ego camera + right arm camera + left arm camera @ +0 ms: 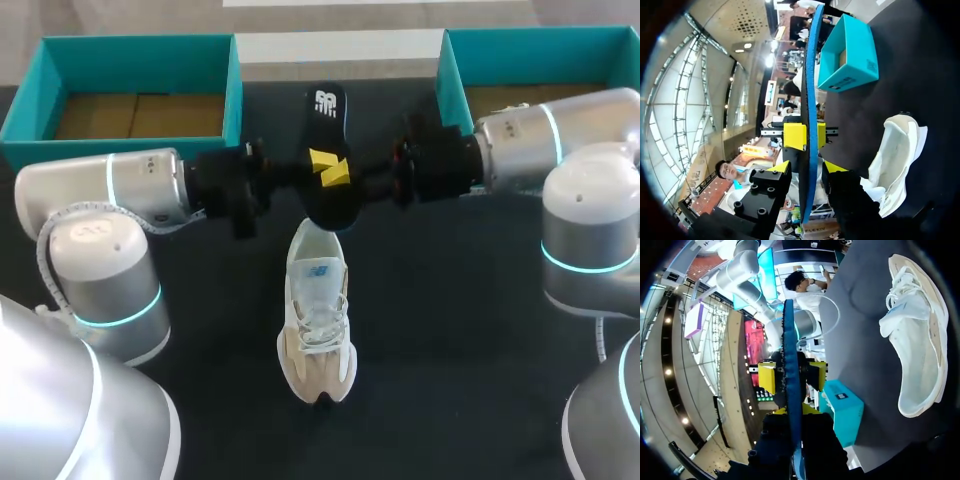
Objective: Take the shoe out of the shoebox, open the shoe tongue, remove and reinsert the insole, then place the shoe into the shoebox
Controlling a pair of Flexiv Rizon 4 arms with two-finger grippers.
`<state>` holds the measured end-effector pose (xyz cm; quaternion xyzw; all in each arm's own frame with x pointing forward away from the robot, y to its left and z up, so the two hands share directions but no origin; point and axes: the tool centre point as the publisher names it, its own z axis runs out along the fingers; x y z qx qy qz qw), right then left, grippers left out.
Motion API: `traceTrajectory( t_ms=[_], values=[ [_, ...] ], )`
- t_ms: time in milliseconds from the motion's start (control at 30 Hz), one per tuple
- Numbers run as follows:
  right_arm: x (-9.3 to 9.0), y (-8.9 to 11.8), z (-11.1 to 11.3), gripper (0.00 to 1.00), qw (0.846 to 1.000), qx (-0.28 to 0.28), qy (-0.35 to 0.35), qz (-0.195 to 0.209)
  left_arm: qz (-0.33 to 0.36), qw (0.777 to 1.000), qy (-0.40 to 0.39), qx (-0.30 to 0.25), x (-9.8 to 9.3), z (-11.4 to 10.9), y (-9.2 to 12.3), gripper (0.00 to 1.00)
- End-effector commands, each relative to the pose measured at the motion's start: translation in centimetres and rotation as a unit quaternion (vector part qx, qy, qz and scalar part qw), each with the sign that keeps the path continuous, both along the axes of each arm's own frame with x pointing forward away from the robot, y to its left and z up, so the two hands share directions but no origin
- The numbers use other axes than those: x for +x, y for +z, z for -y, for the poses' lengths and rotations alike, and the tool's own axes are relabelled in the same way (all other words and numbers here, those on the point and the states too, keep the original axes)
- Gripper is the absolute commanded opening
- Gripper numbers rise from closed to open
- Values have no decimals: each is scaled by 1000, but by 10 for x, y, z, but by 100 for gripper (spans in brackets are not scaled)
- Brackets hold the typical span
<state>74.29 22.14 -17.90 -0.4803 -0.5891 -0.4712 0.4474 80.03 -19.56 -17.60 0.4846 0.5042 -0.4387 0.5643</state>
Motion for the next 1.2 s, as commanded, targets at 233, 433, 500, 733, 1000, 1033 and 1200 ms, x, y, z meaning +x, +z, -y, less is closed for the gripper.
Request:
traceTrajectory(
  t_ms=[233, 433, 500, 733, 1000, 1033, 1200],
  values=[
    [5, -4, -3, 38, 1000, 3, -6, 1, -2, 1000, -4, -12, -2, 9, -2, 0],
    [9, -6, -3, 31, 1000, 4, -1, 1, -8, 1000, -2, -13, -3, 8, -4, 0],
    [10, -6, -3, 23, 1000, 4, 1, 1, -8, 1000, -2, -15, -3, 8, -3, 0],
    [11, -7, -3, 0, 1000, 4, 7, 1, -21, 999, -13, -24, -6, 9, 0, 0],
    [12, -8, -3, 0, 1000, 0, 7, 14, -50, 999, -1, -8, -3, -1, 5, 100],
    [13, -8, -3, 0, 1000, 1, 7, 15, -52, 999, 1, 6, -3, -3, 5, 100],
    [17, -12, 1, 0, 1000, -11, -2, 24, -99, 995, 27, 19, -3, -19, 14, 100]
  ],
)
